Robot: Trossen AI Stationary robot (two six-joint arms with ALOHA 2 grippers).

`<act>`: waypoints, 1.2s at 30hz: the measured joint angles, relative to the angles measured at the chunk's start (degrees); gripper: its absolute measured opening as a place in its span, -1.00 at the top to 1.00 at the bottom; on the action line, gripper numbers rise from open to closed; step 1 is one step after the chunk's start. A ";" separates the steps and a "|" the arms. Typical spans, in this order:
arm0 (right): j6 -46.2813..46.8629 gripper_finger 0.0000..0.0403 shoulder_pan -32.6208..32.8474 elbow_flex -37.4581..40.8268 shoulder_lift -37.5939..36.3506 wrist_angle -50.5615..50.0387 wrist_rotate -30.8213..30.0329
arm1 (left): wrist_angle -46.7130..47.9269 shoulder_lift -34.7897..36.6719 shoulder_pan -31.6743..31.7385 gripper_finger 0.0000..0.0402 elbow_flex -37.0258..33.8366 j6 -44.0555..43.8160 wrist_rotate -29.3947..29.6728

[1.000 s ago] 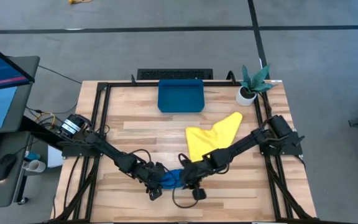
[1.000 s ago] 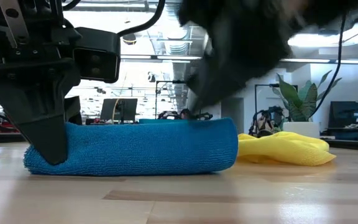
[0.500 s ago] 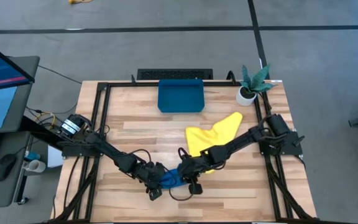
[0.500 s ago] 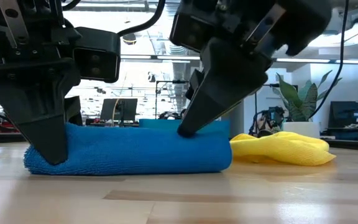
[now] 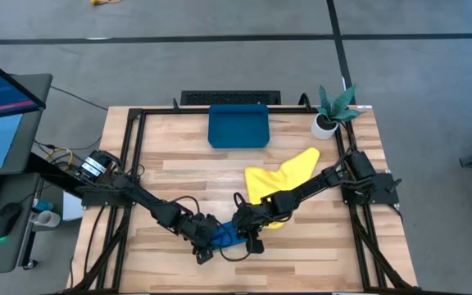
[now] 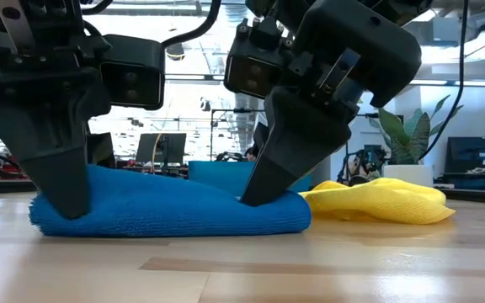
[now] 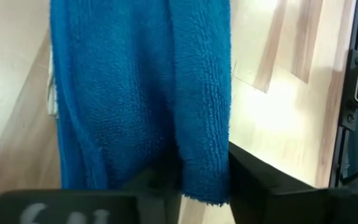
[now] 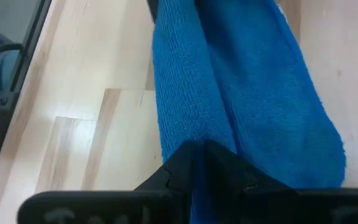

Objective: Roll microfiber towels into tight, uniform cylinder then place into a basket
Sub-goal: Roll the blue towel

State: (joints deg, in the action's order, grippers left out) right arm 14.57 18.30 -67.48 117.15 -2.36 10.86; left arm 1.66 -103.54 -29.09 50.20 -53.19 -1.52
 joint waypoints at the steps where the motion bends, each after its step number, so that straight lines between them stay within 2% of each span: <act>1: 0.02 0.65 -0.06 0.04 -0.20 -0.14 0.03 | -0.06 0.02 -0.01 0.46 0.02 0.00 -0.03; 4: 0.02 0.65 -0.16 0.11 -0.31 -0.17 0.02 | -0.08 0.02 0.05 0.33 0.02 0.16 -1.11; 7: 0.03 0.65 -0.32 0.12 -0.31 -0.23 0.23 | -0.07 0.04 0.44 0.26 0.02 2.57 -4.62; 12: 0.04 0.65 -0.51 0.15 -0.28 -0.10 0.20 | 1.88 1.44 0.21 0.27 -0.09 3.45 -4.45; 17: 0.08 0.65 -0.56 0.19 -0.27 0.09 0.16 | 7.81 5.69 -0.63 0.33 -0.29 3.15 -3.60; 23: 0.08 0.65 -0.58 0.21 -0.27 0.07 0.42 | 9.58 9.65 -2.66 0.37 -0.29 3.67 3.33; 31: 0.08 0.65 -0.77 0.26 -0.23 0.23 0.66 | 1.11 11.20 -6.71 0.37 -0.18 15.11 15.52; 36: 0.11 0.65 -0.82 0.28 -0.20 0.46 0.78 | -2.50 10.56 -7.40 0.37 -0.09 19.18 16.36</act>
State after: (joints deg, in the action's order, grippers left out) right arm 14.68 17.47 -67.20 116.95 -1.89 11.63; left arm -0.84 -92.99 -36.49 50.11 -34.01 14.84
